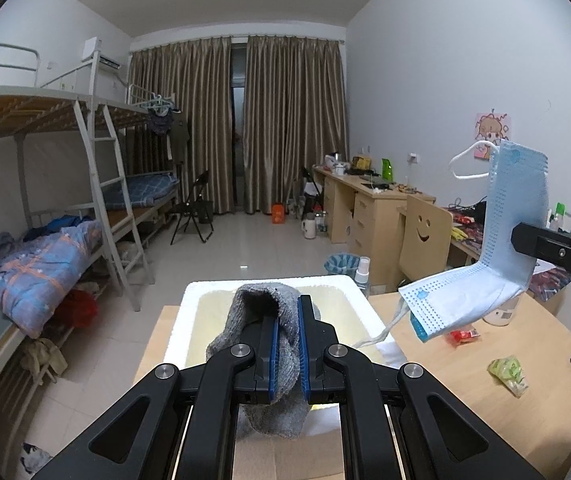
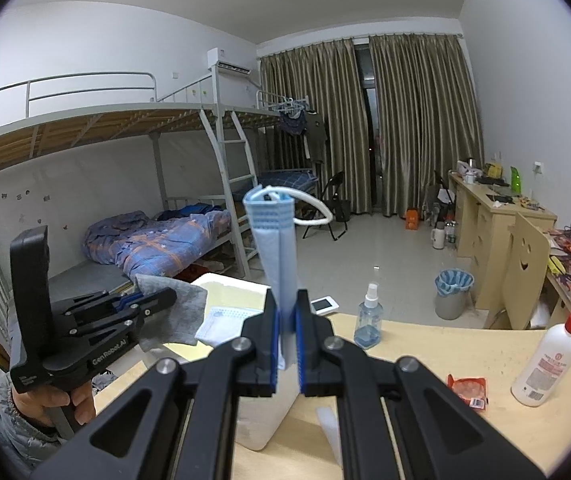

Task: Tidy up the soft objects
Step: 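Open the left gripper to drop the grey sock into the box, then lower the blue face mask into the box and open the right gripper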

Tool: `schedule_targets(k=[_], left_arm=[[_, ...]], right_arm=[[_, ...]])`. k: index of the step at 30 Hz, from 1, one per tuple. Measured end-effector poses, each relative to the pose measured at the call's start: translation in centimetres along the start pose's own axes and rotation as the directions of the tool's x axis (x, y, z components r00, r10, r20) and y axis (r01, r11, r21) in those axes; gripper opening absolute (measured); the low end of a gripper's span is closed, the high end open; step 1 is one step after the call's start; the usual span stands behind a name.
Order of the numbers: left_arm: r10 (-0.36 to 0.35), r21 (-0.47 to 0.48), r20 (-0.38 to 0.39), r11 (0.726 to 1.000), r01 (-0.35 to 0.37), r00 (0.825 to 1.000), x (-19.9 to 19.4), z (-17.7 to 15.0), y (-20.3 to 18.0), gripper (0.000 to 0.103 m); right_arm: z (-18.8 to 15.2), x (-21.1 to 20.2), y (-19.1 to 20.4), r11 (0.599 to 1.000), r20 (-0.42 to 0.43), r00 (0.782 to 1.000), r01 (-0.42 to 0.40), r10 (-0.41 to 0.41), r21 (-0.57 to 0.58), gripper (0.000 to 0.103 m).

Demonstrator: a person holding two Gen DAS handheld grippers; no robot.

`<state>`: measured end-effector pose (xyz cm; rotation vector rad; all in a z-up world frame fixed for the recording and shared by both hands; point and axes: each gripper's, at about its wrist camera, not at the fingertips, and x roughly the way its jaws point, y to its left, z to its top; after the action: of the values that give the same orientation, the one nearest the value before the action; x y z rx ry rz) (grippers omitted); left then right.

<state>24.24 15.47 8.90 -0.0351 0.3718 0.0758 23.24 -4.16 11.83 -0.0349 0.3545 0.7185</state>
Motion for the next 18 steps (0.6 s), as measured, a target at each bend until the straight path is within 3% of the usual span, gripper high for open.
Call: schedule_targets(k=[6, 7, 9, 10, 11, 13, 18], left_arm=[[-0.017, 0.009, -0.020, 1.000, 0.017, 1.000, 0.9, -0.3, 0.0, 0.011], [-0.001, 0.017, -0.022, 1.000, 0.001, 1.000, 0.9, -0.4, 0.0, 0.018], [0.015, 0.024, -0.015, 1.000, -0.014, 1.000, 0.8, -0.5, -0.2, 0.047], [0.030, 0.012, -0.003, 0.999, -0.030, 1.000, 0.6, -0.5, 0.0, 0.073], [0.038, 0.005, 0.014, 0.999, -0.038, 0.999, 0.3, -0.6, 0.1, 0.091], [0.051, -0.004, 0.048, 0.999, -0.051, 0.998, -0.4, -0.5, 0.3, 0.099], [0.076, 0.013, 0.051, 0.997, -0.077, 0.996, -0.9, -0.6, 0.3, 0.103]], right_arm=[[0.2, 0.1, 0.2, 1.000, -0.006, 1.000, 0.008, -0.008, 0.003, 0.010], [0.2, 0.1, 0.3, 1.000, -0.007, 1.000, 0.010, -0.010, 0.004, 0.010], [0.3, 0.2, 0.3, 1.000, -0.008, 1.000, 0.011, -0.011, 0.006, 0.010], [0.2, 0.2, 0.3, 1.000, -0.008, 1.000, 0.011, -0.010, 0.005, 0.010], [0.3, 0.2, 0.3, 1.000, -0.008, 1.000, 0.011, -0.011, 0.004, 0.010], [0.3, 0.2, 0.3, 1.000, -0.008, 1.000, 0.011, -0.011, 0.006, 0.010], [0.3, 0.3, 0.5, 1.000, -0.010, 1.000, 0.010, -0.010, 0.005, 0.010]])
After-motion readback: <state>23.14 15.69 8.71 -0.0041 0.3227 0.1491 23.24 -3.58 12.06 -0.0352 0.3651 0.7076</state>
